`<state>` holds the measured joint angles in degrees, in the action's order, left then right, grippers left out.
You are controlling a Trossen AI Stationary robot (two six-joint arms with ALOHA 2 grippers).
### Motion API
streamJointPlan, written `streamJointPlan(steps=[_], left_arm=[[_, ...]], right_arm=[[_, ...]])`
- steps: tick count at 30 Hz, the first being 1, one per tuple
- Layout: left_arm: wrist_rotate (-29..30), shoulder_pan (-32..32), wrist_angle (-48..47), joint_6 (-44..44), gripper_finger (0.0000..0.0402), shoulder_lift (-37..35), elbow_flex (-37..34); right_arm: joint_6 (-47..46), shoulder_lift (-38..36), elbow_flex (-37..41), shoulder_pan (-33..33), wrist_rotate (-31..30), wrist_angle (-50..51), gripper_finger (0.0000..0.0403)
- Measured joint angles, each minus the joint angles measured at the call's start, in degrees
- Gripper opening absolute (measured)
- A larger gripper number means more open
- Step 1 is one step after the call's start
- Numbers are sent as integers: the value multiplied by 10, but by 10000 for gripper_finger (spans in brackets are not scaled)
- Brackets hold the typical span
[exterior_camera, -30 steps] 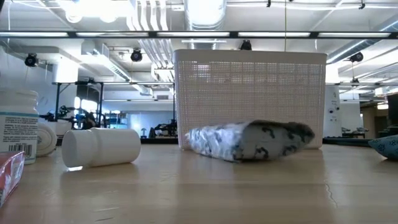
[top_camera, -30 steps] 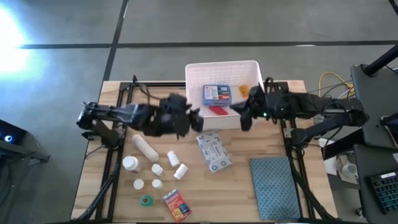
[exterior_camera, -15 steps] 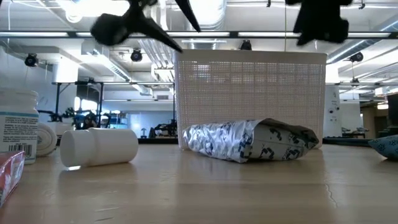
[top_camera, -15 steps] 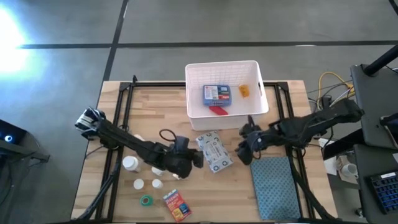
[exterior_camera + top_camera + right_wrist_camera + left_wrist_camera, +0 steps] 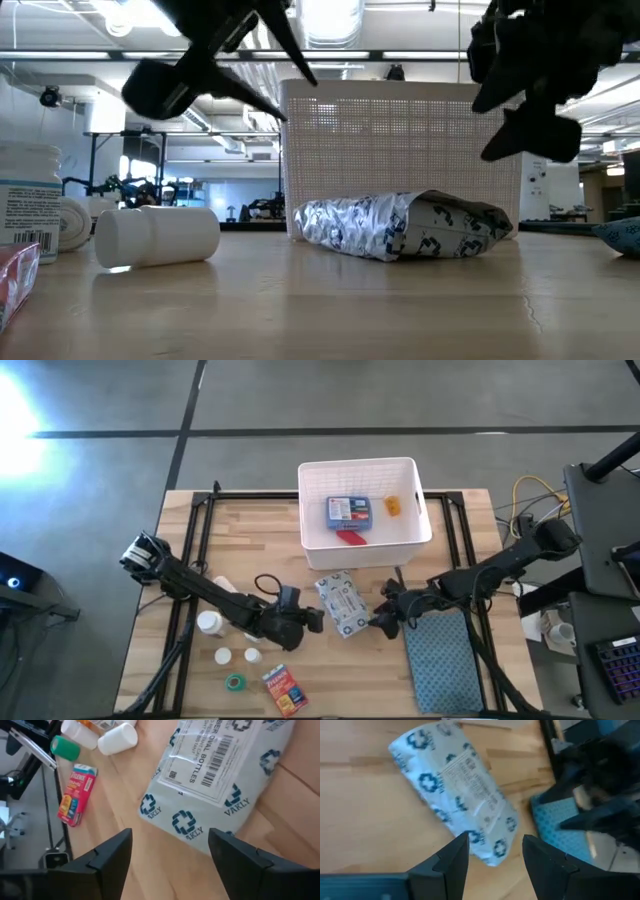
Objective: Pick & place medical supplies in basket/bin
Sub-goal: Put the white mailer bag into the white bin
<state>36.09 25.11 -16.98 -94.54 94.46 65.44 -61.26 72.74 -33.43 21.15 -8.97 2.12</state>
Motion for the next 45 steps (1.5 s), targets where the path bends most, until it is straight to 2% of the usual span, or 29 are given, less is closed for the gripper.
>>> streamJointPlan(steps=[7,17,22,28,36,45], left_arm=[[-1,0,5,6,166,32,28],[-22,-4,-27,13,166,156,155],[-43,-4,-46,13,166,186,197],[-43,-10,-46,10,166,187,196],[-44,-10,-35,10,166,183,198],[-45,-5,68,9,166,179,198]], right_arm=[[-14,55,26,0,14,-46,249],[7,124,18,0,38,-105,246],[14,127,18,3,52,-108,241],[32,118,18,2,55,-97,242],[-11,111,17,5,115,-99,242],[28,74,6,17,123,-114,243]])
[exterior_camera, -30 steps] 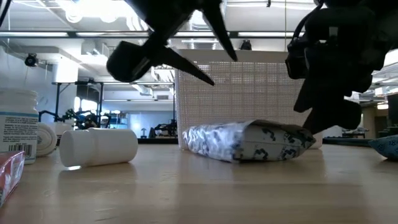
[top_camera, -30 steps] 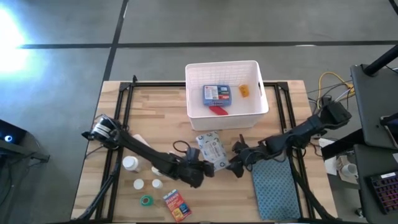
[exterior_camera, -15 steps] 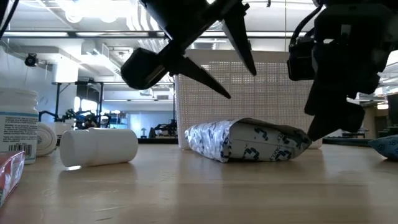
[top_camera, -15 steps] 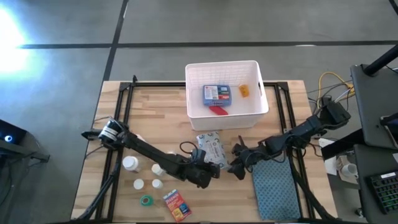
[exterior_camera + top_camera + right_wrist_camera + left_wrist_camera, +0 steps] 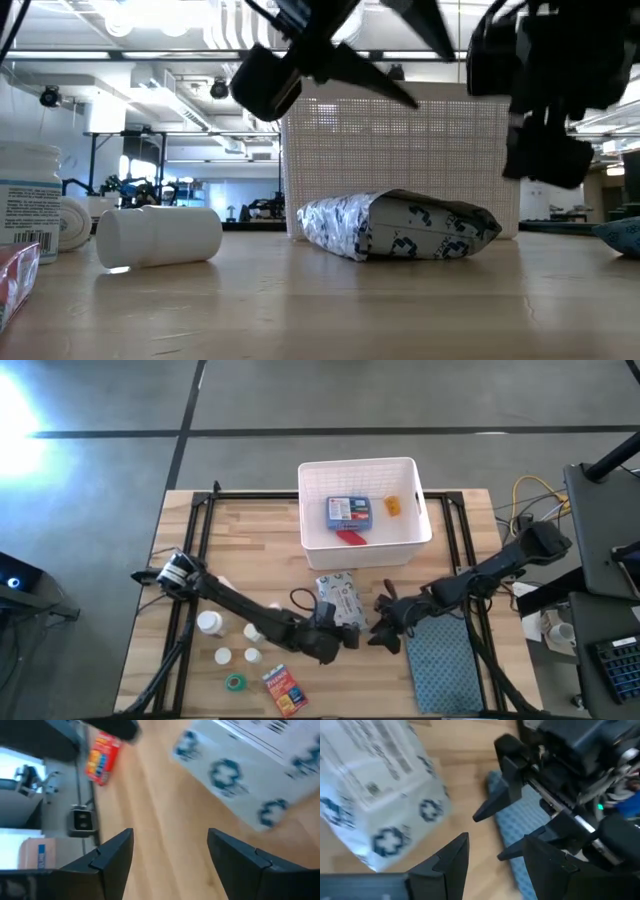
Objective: Pick & place medical supplies in basket/bin
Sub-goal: Put the white mailer bag into the white bin
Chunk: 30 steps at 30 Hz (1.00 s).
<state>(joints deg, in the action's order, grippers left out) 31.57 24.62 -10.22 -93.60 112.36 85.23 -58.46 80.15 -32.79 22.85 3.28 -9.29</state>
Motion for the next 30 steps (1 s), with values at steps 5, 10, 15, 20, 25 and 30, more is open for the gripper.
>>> streamJointPlan(steps=[5,10,15,20,25,30], left_arm=[[0,14,18,2,166,0,0],[0,24,17,10,166,0,-7],[-2,25,19,10,166,-1,-9],[-71,24,18,54,166,-1,-9],[-108,20,17,129,166,-1,-12],[-230,-6,-49,225,166,-3,-14]], right_arm=[[1,-16,-10,2,-3,-2,244],[0,-14,-13,2,0,1,243],[5,-14,-13,1,-1,1,248],[13,-14,-13,1,-57,0,247],[-7,-10,-13,1,-93,0,242],[-104,8,-12,2,-89,2,242]])
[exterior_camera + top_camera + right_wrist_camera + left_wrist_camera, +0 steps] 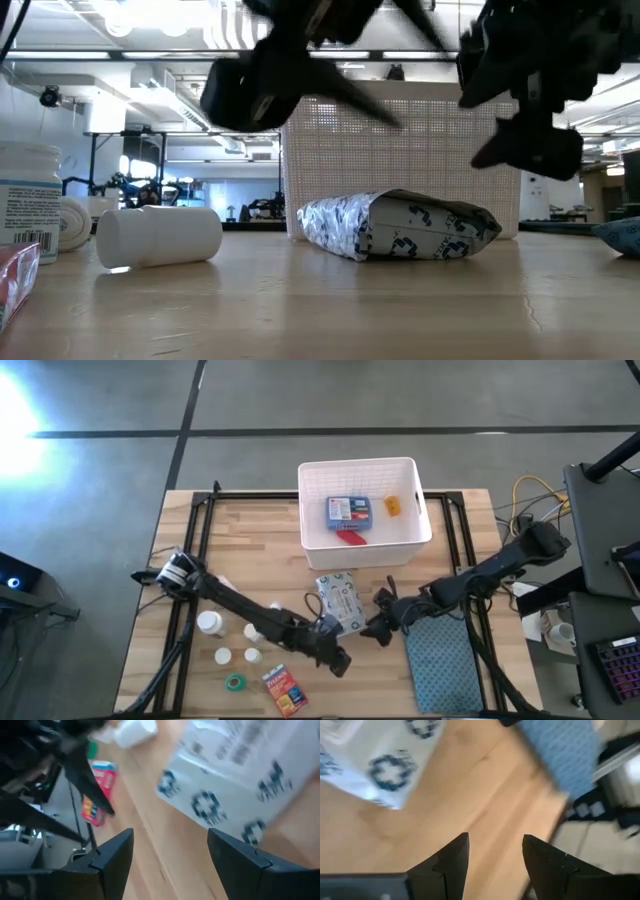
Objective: Pick & place medical supplies in basket/bin
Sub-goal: Put the white mailer bag into the white bin
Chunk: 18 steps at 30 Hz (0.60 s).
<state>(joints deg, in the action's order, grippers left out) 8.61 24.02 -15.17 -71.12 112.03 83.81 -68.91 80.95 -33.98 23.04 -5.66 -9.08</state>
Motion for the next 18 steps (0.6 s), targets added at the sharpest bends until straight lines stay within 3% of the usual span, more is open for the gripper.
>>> streamJointPlan(steps=[4,10,14,18], left_arm=[[-27,-15,-3,51,166,-3,0],[-33,-19,-3,56,166,-3,-2],[-18,-24,-2,5,166,-1,-3],[35,-23,0,-88,166,0,-14]], right_arm=[[-50,27,0,1,45,16,242],[-73,58,0,1,105,16,240],[-41,61,0,1,117,12,240],[27,60,-1,-1,134,12,240]])
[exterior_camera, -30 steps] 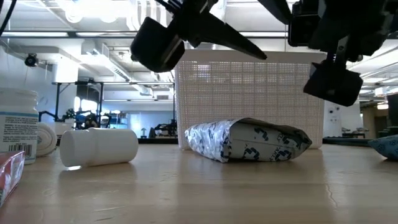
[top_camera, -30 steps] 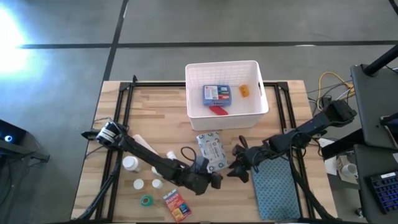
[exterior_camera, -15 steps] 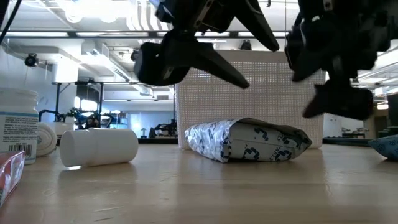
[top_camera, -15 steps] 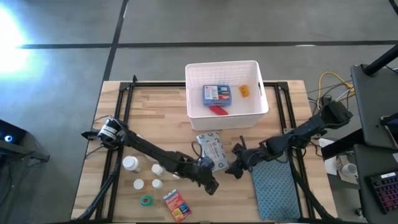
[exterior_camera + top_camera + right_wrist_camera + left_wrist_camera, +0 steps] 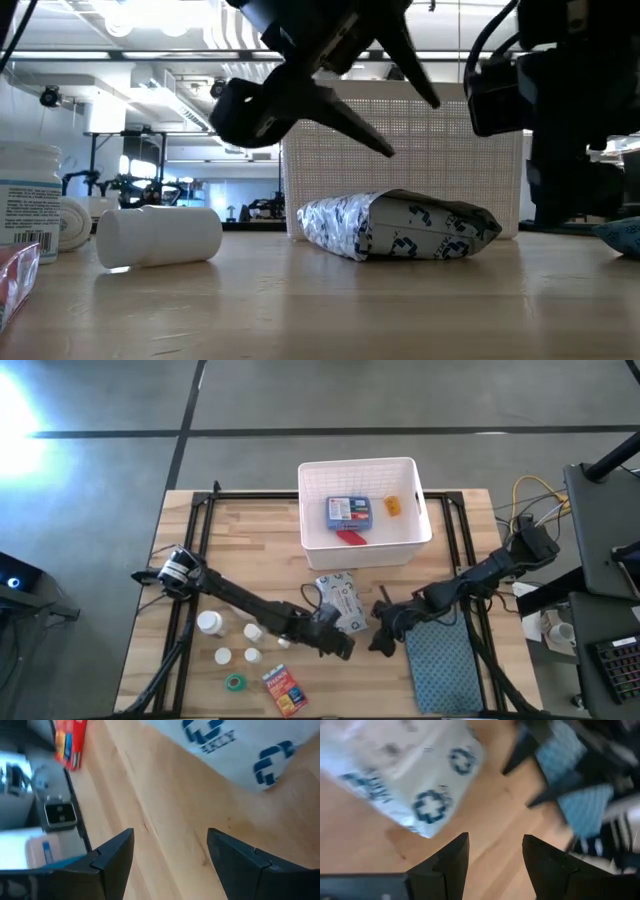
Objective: Pick & place medical supplies in basket/bin
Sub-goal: Put the white mailer bag into the white bin
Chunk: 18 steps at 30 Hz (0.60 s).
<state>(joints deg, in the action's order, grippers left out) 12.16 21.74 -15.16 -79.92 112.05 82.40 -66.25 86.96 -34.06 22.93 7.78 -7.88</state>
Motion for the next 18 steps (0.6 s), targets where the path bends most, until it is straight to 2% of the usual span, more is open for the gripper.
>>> streamJointPlan(steps=[3,5,8,12,18], left_arm=[[43,8,-3,-110,166,0,-17],[72,19,-2,-179,166,1,-24],[103,36,3,-221,166,1,-30],[133,46,4,-233,166,1,-32],[136,45,7,-216,166,1,-31]], right_arm=[[21,1,0,-11,49,0,239],[27,1,1,-13,60,1,238],[64,-6,1,-8,60,-3,238],[97,-17,0,4,54,-3,238],[69,-20,0,6,49,5,238]])
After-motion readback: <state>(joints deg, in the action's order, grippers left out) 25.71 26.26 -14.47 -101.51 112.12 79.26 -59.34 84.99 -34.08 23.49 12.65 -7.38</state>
